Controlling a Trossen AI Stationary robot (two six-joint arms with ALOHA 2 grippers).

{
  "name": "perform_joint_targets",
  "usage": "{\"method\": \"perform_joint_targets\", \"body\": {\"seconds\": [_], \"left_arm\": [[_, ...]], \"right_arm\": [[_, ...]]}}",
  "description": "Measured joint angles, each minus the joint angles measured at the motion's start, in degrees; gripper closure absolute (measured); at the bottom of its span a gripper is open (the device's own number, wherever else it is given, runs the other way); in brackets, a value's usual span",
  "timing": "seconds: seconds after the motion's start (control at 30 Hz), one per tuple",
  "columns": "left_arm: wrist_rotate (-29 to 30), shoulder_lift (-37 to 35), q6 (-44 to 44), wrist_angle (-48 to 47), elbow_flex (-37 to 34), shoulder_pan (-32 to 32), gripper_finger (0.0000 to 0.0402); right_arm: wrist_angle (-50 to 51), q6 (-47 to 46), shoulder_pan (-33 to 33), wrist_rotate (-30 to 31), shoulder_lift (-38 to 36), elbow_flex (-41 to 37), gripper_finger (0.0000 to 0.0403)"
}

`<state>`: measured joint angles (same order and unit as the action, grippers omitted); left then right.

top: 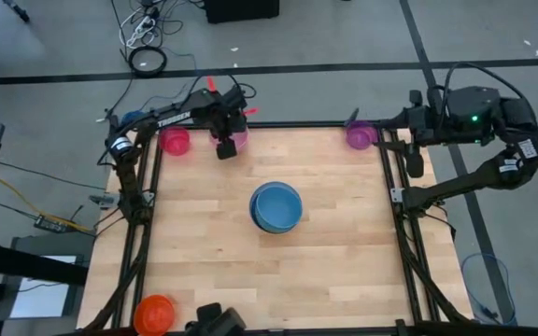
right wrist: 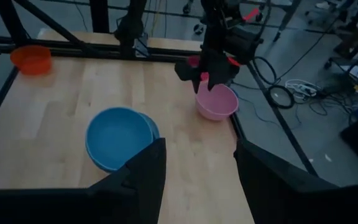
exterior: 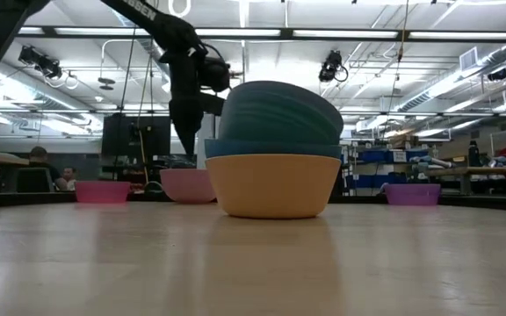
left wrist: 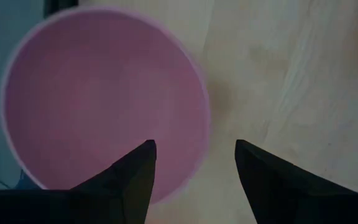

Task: Nest bowls inside each other
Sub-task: Stack the pink bowl on top of the blue bowl

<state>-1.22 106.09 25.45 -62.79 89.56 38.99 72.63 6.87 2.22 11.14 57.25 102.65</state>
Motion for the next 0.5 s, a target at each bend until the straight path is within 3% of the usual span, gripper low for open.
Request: {"method": "perform_joint_targets", "body": {"seconds": [0.5], "left_arm": [[0.07,7.35,1.21,0.25,-0.02,-0.11,0.0174]], "right_arm": [[-1.06,0.20,0.00,0.17,0.39,-0.87,0.0227]]}}
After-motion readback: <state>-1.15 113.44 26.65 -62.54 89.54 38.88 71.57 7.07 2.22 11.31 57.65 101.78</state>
